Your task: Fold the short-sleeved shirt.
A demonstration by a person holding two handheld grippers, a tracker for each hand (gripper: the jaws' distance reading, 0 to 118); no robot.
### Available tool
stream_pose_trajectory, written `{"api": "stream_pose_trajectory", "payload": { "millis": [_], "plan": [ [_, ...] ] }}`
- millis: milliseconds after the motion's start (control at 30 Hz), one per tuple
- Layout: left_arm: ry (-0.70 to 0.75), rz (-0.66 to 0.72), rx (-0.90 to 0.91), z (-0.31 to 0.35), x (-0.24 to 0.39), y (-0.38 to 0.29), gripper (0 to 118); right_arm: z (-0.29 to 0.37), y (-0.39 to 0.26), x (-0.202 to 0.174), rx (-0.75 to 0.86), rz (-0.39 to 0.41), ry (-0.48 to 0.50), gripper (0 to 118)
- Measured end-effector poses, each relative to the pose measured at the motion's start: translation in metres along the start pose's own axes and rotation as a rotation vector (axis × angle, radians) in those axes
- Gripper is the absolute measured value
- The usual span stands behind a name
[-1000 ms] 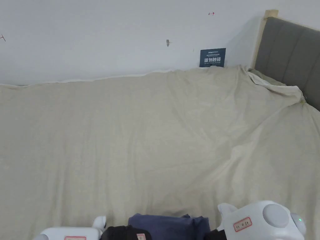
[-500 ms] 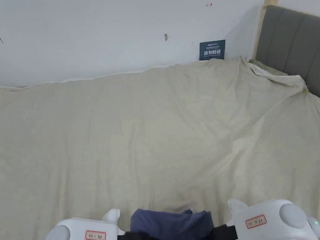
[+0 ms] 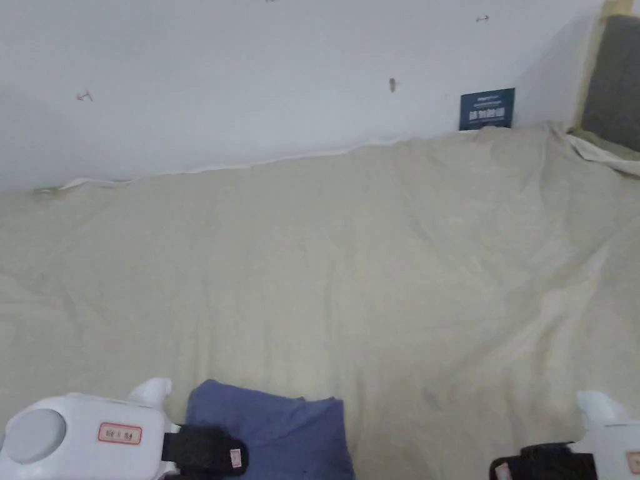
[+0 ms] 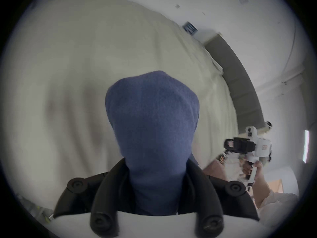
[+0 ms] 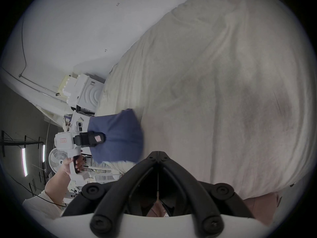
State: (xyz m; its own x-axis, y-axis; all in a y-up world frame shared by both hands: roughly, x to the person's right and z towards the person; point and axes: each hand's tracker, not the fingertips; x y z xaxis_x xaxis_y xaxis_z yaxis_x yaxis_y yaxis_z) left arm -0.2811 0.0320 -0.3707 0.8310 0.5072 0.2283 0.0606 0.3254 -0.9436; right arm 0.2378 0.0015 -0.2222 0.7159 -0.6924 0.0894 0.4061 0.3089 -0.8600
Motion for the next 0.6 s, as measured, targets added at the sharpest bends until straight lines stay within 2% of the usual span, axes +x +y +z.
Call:
{"api": "stream_pose_trajectory", "payload": {
  "millis": [67,167,233,267,300,367,433,467,500,567,600],
  "plan": [
    [0.129,-0.006,0.027,0.036,-0.042,0.016,30,-0.002,-0.003,-0.008,0.01,0.003,-0.013,0],
    [0.226,0.028,-0.015,0.08,-0.096,0.031,30,-0.005,-0.005,-0.022,0.054,0.014,-0.058,0],
    [0.29,0.062,-0.037,0.103,-0.118,0.032,30,-0.009,-0.002,-0.028,0.049,0.036,-0.075,0],
    [0.374,0.05,-0.036,0.115,-0.132,0.035,30,-0.012,-0.003,-0.04,0.043,0.044,-0.091,0],
    [0.436,0.046,-0.043,0.129,-0.174,0.051,30,-0.014,-0.004,-0.046,0.03,0.046,-0.106,0],
    [0.526,0.08,-0.06,0.144,-0.209,0.06,30,-0.019,-0.007,-0.054,0.002,0.055,-0.132,0],
    [0.567,0.134,-0.074,0.157,-0.237,0.06,30,-0.024,-0.01,-0.064,-0.013,0.068,-0.154,0],
    [0.539,0.168,-0.08,0.16,-0.246,0.058,32,-0.027,-0.012,-0.068,-0.016,0.07,-0.159,0],
    [0.514,0.197,-0.087,0.163,-0.257,0.058,39,-0.029,-0.013,-0.071,-0.022,0.069,-0.163,0],
    [0.454,0.327,-0.038,0.168,-0.278,0.049,80,-0.031,-0.007,-0.061,-0.036,0.055,-0.15,0],
    [0.44,0.408,0.025,0.173,-0.287,0.045,94,-0.034,-0.008,-0.062,-0.043,0.047,-0.144,0]
  ]
}}
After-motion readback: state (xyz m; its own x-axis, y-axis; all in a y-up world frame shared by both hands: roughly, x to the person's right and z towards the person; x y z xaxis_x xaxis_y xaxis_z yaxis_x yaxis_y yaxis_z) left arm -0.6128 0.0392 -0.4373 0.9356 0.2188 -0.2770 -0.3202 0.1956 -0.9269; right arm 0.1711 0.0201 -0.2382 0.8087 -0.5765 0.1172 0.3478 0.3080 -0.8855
